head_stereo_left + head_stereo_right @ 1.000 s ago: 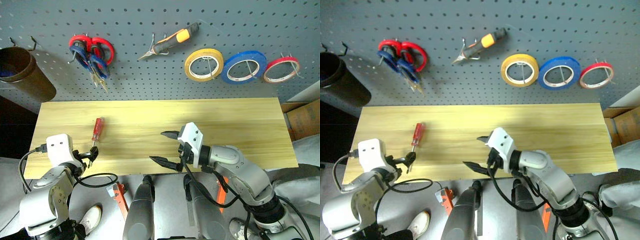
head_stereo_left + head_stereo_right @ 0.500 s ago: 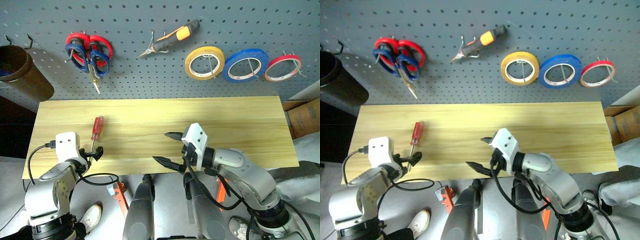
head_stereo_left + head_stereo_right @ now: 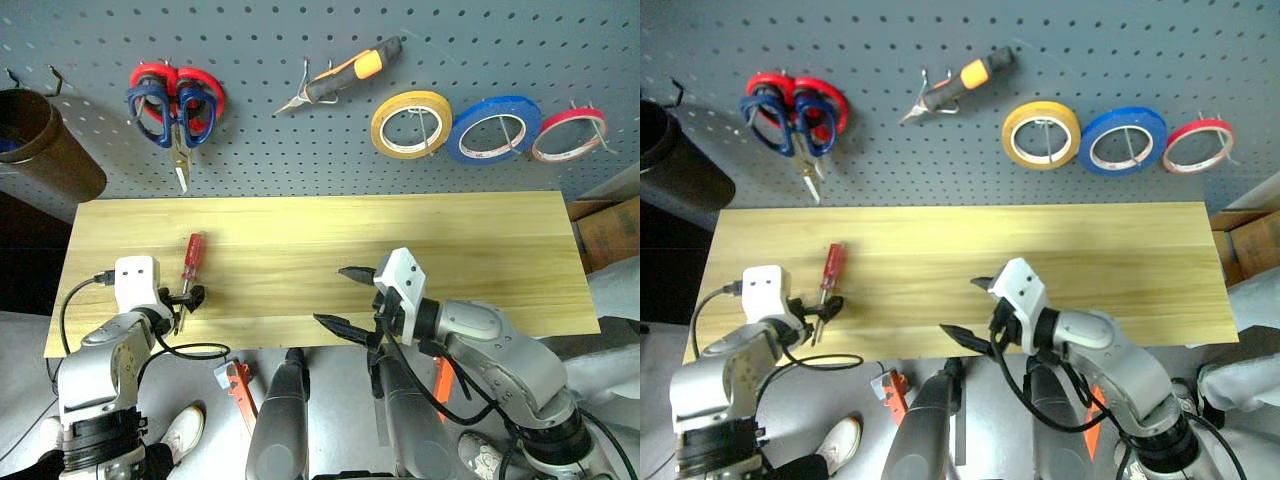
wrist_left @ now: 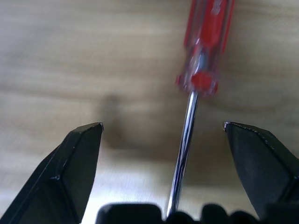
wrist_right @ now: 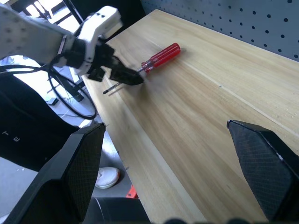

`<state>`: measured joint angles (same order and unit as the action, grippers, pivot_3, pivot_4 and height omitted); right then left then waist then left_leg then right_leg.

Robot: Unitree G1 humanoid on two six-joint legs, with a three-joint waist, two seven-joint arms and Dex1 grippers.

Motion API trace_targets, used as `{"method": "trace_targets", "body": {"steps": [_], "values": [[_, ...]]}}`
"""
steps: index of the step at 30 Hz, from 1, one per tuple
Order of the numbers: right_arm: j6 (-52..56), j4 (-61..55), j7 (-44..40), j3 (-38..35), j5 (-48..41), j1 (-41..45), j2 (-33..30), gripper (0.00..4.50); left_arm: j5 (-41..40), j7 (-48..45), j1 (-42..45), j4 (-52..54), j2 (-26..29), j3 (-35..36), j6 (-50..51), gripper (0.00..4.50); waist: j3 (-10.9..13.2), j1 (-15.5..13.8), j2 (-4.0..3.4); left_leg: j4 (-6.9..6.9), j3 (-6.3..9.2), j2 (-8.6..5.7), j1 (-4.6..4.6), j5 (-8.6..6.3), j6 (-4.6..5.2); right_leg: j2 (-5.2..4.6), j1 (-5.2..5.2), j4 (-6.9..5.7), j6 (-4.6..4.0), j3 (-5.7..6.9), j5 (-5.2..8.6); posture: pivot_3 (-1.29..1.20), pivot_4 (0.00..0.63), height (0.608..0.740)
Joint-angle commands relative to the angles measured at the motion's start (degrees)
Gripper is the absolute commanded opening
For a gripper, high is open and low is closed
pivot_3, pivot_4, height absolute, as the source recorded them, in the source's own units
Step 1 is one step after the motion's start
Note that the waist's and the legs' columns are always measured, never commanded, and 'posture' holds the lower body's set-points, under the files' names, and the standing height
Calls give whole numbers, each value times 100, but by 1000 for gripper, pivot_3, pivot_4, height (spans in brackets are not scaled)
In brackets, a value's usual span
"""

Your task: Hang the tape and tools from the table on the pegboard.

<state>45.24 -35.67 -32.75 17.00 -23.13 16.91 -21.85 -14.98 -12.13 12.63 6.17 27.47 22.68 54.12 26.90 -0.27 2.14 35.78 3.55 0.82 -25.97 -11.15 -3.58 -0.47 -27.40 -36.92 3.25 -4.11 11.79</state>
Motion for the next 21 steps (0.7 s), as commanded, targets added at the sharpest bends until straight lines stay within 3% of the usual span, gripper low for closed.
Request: {"method": "trace_targets", "body": {"steps": [1, 10, 13, 21], "values": [[-102, -209, -172, -82, -146, -20, -124, 4500, 92, -100, 92, -242, 147, -120, -257, 4471, 8, 2, 0, 0, -1, 0, -1, 0, 0, -1, 0, 1, 1, 0, 0, 96, 554, 740], [-194, -125, -326, -177, -196, 38, -335, 4500, 62, -150, 345, -590, 216, -333, -462, 4471, 16, 11, 2, -7, -8, 0, -1, -3, -6, -8, -4, 0, 10, -2, 6, 84, 558, 740], [-194, -136, -312, -176, -199, 18, -335, 4500, 44, -147, 313, -535, 188, -339, -481, 4004, 19, 14, 1, -6, -8, 1, -1, -3, -6, -8, -4, -1, 10, -3, 6, 82, 560, 740], [-211, -101, -312, -216, -189, 17, -354, 4500, 38, -89, 346, -563, 196, -309, -514, 1363, 30, 27, 0, -7, -11, 0, 0, -3, -6, -10, -5, -1, 10, -3, 6, 78, 557, 740]]}}
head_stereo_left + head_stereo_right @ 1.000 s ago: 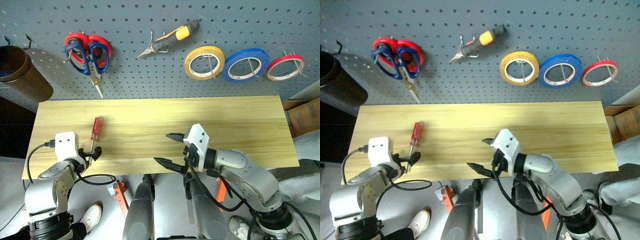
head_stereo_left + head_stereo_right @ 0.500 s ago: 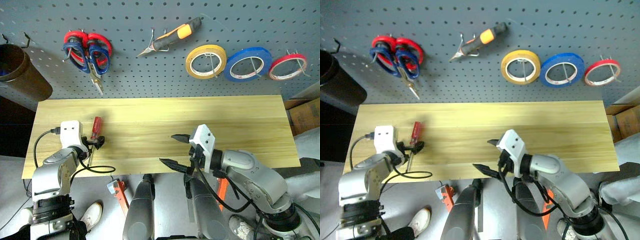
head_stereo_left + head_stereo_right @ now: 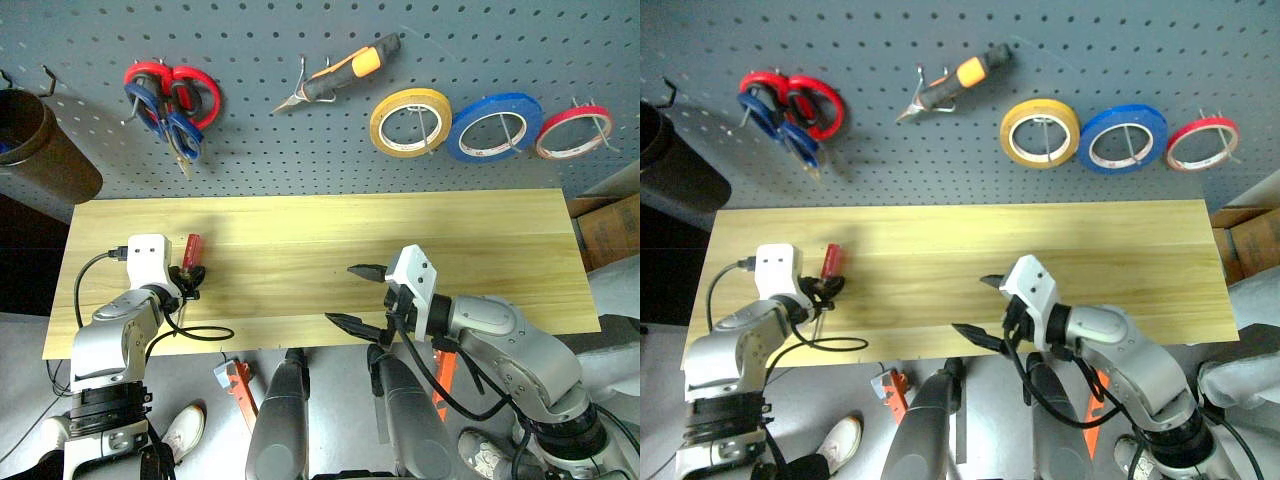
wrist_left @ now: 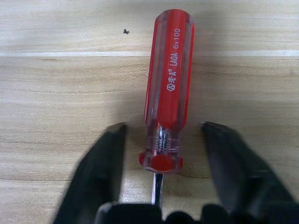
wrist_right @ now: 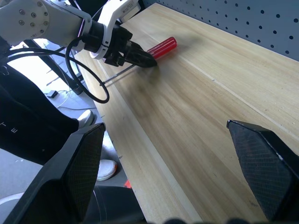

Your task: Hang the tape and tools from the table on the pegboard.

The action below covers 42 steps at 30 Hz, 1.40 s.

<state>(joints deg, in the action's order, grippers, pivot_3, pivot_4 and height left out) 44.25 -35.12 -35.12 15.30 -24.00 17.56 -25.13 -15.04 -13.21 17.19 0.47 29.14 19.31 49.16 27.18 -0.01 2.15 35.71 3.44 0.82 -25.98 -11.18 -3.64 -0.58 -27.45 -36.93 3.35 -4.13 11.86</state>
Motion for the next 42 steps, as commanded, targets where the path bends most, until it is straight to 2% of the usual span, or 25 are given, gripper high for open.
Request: {"method": "trace_targets", "body": {"steps": [1, 2, 11, 14, 18, 23, 27, 32, 33, 34, 35, 37, 42], "values": [[-117, -147, -75, -45, -99, -44, -24, 4500, 42, 22, -116, 12, 32, 31, -17, 1041, 2, 1, -1, 0, 0, 0, 0, 0, 0, 0, 0, 0, 0, 0, 0, 78, 557, 740], [-121, -141, -74, -43, -95, -41, -25, 4500, 42, 27, -122, 16, 32, 33, -15, 785, 2, 0, 0, 0, -1, 0, 0, 0, 0, 0, 0, 0, 0, 0, 0, 78, 557, 740], [-212, -22, -111, -29, -57, 18, -28, 4500, 67, 87, -101, 24, -12, -31, 14, 797, 2, 1, 0, 0, -1, 0, 0, 0, -1, -1, -1, 0, 1, 0, 0, 79, 550, 740], [-286, 44, -149, -41, -45, 50, -34, 4500, -25, 237, -248, 476, -280, -97, 245, 797, 2, 1, 0, 0, -1, 0, 0, 0, -1, -2, -1, 0, 1, -1, 1, 80, 538, 740], [-328, 70, -246, -173, -166, 54, -39, 4500, -106, 799, -566, 1419, -1127, -203, 645, 797, -1, -7, 2, 0, -4, -3, -1, 2, -5, -25, 2, -2, 16, -1, 9, 82, 507, 740], [-303, 105, -324, -591, -602, 116, 90, 4500, 79, 1931, -751, 2346, -2734, -298, 579, 797, -11, -62, 20, 15, 4, -22, -8, 5, -9, -47, 14, 1, 30, 6, 11, 81, 467, 740], [-110, 95, -179, -1078, -1287, 366, 413, 4500, 390, 2437, -580, 2711, -3220, -662, 380, 797, -15, -68, 25, 27, 11, -26, -13, 0, 3, -38, 15, -3, 41, 7, 2, 82, 436, 740], [412, 2, 208, -1702, -2469, 728, 673, 4500, 794, 2600, -370, 3050, -3022, -1190, 200, 797, -42, -46, 36, 32, 19, -26, -22, 1, 2, -7, 12, -3, 38, 10, -6, 99, 391, 740], [460, 43, 272, -1756, -2613, 796, 721, 4500, 871, 2580, -345, 3047, -2945, -1246, 122, 797, -50, -46, 38, 31, 22, -26, -24, 1, 2, -6, 12, -1, 37, 13, -6, 107, 352, 740], [569, 17, 427, -1908, -2962, 882, 750, 4500, 1022, 2582, -362, 3245, -2804, -1387, 105, 797, -93, -44, 37, 32, 23, -26, -29, 1, 1, -6, 11, 0, 37, 14, -7, 107, 352, 740], [632, 48, 555, -2018, -3220, 984, 794, 4500, 1169, 2573, -351, 3386, -2658, -1490, 23, 797, -140, -40, 45, 32, 24, -24, -45, 4, -5, -9, -1, 0, 33, 17, -9, 116, 327, 740], [748, 99, 818, -2184, -3650, 1151, 828, 4500, 1452, 2531, -328, 3663, -2339, -1721, -114, 797, -225, -40, 53, 33, 29, -26, -65, 12, -19, -13, -21, -3, -14, 30, -38, 125, 304, 740], [665, 265, 980, -2258, -3921, 1273, 751, 4500, 2095, 2460, -247, 4278, -1709, -2062, -433, 797, -494, -121, 54, 32, 48, -33, -83, 15, -23, -18, -26, 5, -21, 57, -42, 152, 251, 740]]}}
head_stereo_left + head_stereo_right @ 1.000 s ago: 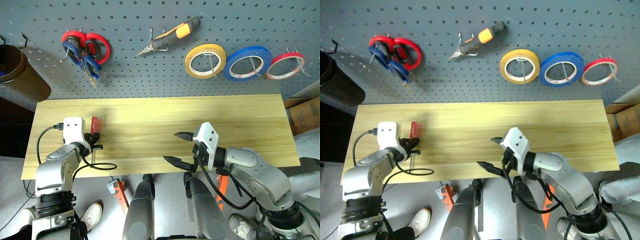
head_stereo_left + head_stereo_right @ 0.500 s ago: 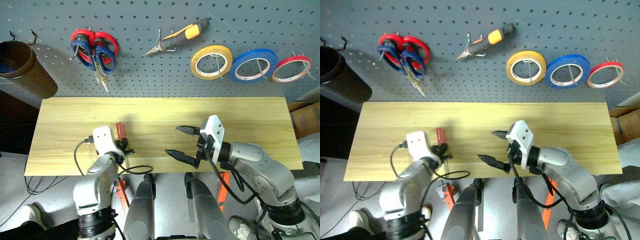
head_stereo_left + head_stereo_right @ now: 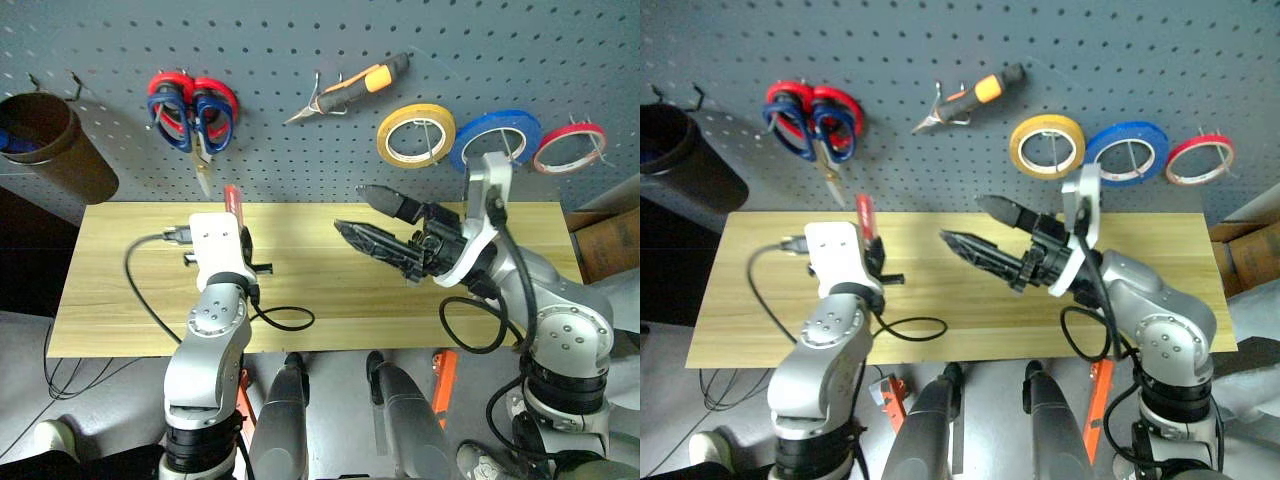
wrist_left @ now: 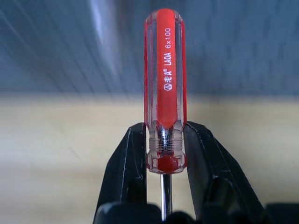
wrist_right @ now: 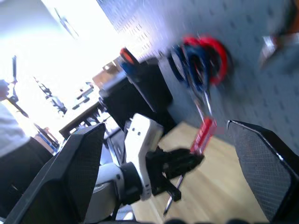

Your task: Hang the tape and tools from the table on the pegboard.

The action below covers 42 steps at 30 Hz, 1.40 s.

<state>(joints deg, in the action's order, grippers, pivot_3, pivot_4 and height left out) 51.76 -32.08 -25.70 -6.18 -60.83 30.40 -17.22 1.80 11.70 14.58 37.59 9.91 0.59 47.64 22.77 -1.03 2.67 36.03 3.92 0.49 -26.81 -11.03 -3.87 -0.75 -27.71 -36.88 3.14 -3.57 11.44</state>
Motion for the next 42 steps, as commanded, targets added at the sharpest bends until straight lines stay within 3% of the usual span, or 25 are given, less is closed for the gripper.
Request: {"method": "trace_targets", "body": {"steps": [1, 9, 15, 21, 32, 42], "values": [[-119, -23, 43, -114, -267, -14, -55, 4500, 542, -19, 12, 679, 300, -205, -304, 797, -99, -31, 2, 2, 1, -3, 0, 0, 0, -1, 2, 1, 0, 1, 0, 155, 242, 740], [-218, -3, 10, -62, -533, 9, -131, 4500, 1020, -183, -83, 1469, 512, -62, -86, 797, -350, -41, 8, 8, 10, -4, 38, 12, 18, -1, 44, 0, -9, 18, -6, 188, 208, 740], [-350, 66, -71, 50, -461, 128, -166, 4500, 1196, -264, -371, 1654, 376, -48, -16, 797, -481, -44, 8, 7, 13, 7, 96, 24, 23, 10, 97, -6, -2, 25, -2, 196, 202, 740], [-439, 123, -48, 75, -451, 283, -163, 4500, 1405, -351, 209, 1581, 596, 429, 37, 797, -541, -49, 6, 13, 14, 21, 129, 39, 39, 8, 160, 1, -6, 55, -7, 201, 198, 740], [-612, 497, 87, 81, -410, 922, 74, 4500, 1229, -628, 1926, -436, 1739, 1678, -1062, 797, -616, -70, 10, 8, 41, 26, 155, 58, 31, 4, 192, -4, -24, 100, -16, 210, 182, 740], [-1035, 790, 190, 43, -44, 1320, 307, 4500, 841, -959, 2882, -2088, 2215, 1764, -2239, 797, -626, -72, 14, 8, 42, 24, 161, 67, 17, -2, 196, -10, -52, 105, -34, 185, 181, 740]]}}
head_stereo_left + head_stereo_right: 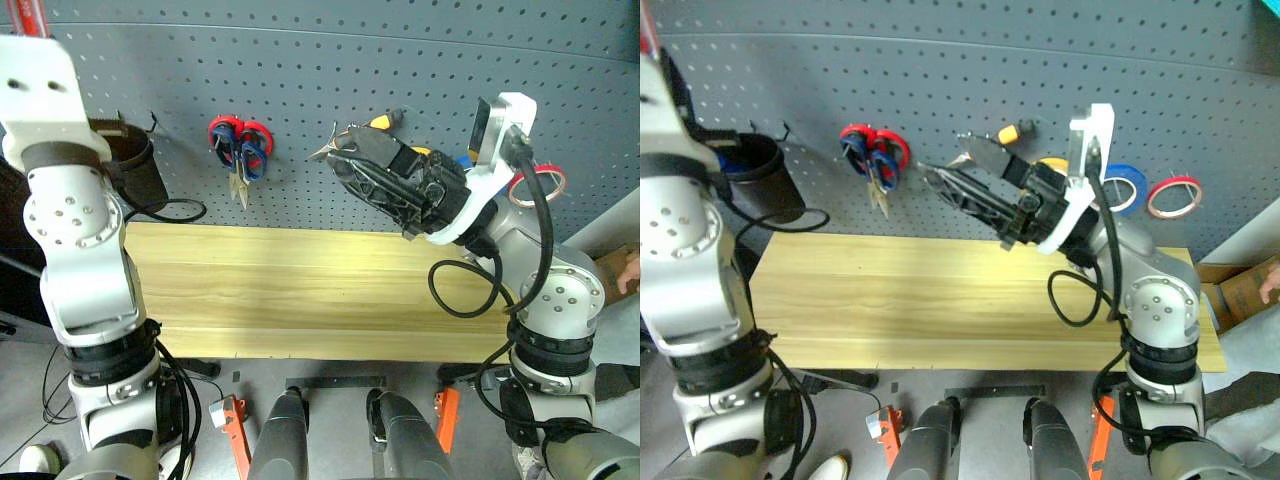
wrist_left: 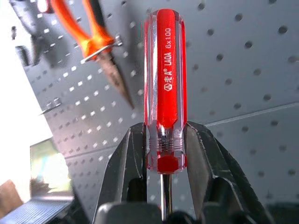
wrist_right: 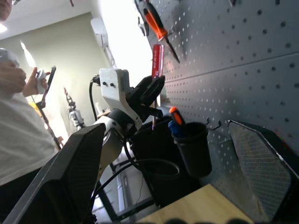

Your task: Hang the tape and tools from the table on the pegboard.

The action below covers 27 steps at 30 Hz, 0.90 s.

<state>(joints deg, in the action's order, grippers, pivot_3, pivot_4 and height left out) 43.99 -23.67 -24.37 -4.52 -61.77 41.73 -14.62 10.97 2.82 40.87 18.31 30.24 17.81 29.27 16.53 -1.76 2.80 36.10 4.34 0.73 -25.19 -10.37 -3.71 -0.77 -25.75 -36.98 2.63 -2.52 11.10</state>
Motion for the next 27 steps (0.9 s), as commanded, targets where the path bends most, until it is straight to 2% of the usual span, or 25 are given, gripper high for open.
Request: {"method": "trace_targets", "body": {"steps": [1, 11, 16, 23, 27], "values": [[-308, -11, 61, -132, 93, 241, 58, 4500, -90, -83, 339, -303, 221, 39, -500, 797, -2, 5, 1, 0, 0, 0, 2, 1, -2, 0, 1, -1, 0, 0, 0, 183, 181, 740], [-661, 232, 75, -17, 486, 493, 197, 4500, -272, -118, 839, -1567, 331, -21, -1389, 797, -4, 26, 0, -2, 1, 0, 6, 3, -4, -2, 2, -8, -1, 1, -1, 170, 184, 740], [-1072, 523, 1, 209, 1082, 644, 476, 4500, -480, -75, 932, -2247, 192, -45, -1812, 797, -7, 31, 0, -1, 1, 0, 12, 7, -6, -1, 2, -15, -4, 1, -3, 157, 186, 740], [-1320, 668, -84, 272, 1459, 633, 588, 4500, -715, 89, 668, -2800, 39, 84, -2127, 797, -7, 32, 0, -3, 1, 0, 12, 8, -6, -2, 4, -15, -5, 2, -4, 148, 199, 740], [-1285, 547, -79, 260, 1465, 548, 573, 4500, -775, 163, 328, -2705, -53, 145, -2111, 797, -7, 38, -1, -3, 0, -1, 13, 8, -6, -4, 4, -17, -5, 2, -4, 138, 202, 740]]}}
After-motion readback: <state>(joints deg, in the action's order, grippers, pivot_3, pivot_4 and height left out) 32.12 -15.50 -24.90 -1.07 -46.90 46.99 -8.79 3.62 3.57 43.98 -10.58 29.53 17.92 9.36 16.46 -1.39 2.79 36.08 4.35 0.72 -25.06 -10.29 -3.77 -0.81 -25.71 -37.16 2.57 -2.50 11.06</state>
